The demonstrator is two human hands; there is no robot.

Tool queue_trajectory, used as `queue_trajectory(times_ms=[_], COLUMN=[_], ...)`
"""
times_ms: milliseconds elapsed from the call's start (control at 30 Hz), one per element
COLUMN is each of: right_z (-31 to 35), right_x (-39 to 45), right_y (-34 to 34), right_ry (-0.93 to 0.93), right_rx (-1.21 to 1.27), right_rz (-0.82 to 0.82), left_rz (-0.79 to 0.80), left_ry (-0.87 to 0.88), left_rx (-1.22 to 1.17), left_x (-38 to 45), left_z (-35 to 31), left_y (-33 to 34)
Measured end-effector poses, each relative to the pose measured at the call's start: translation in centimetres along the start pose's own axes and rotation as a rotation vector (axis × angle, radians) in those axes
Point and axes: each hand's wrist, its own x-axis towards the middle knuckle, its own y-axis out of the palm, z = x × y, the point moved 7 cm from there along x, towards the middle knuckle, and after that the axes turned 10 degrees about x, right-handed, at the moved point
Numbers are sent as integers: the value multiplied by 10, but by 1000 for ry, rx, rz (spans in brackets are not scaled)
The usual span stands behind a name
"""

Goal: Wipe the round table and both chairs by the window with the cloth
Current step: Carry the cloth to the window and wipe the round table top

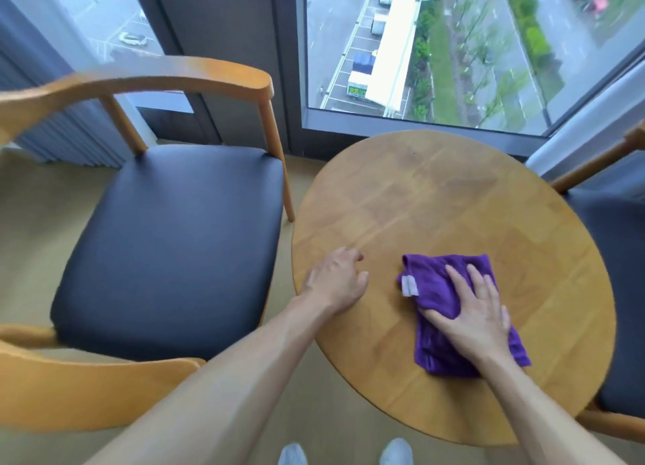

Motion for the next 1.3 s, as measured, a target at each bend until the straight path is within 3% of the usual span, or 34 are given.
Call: queue_trajectory(times_ms=[133,300,367,600,767,1133,1300], right_z=[-7,-36,-31,4,58,237,328], right_x=[12,31,31,74,119,173,161], right_y=[-30,-35,-29,-25,-20,27,64], right_ry=[-3,442,473,332,159,-158,-298], right_rx=[359,210,171,214,219,197,180], right_rz=[-96,-164,-163,-140,-82,77,292], left_rz=[148,222,212,208,161,-136,-183], left_ry=[-94,-125,-107,-48,-177,-272,-389], left_rx=[-142,-260,-284,-226,-280,-224,-478], left_x=[-2,9,14,57,91,119,98], left_z=[4,-10,-23,-71,-52,87,182], left_y=[9,24,28,31,17,-91,-130])
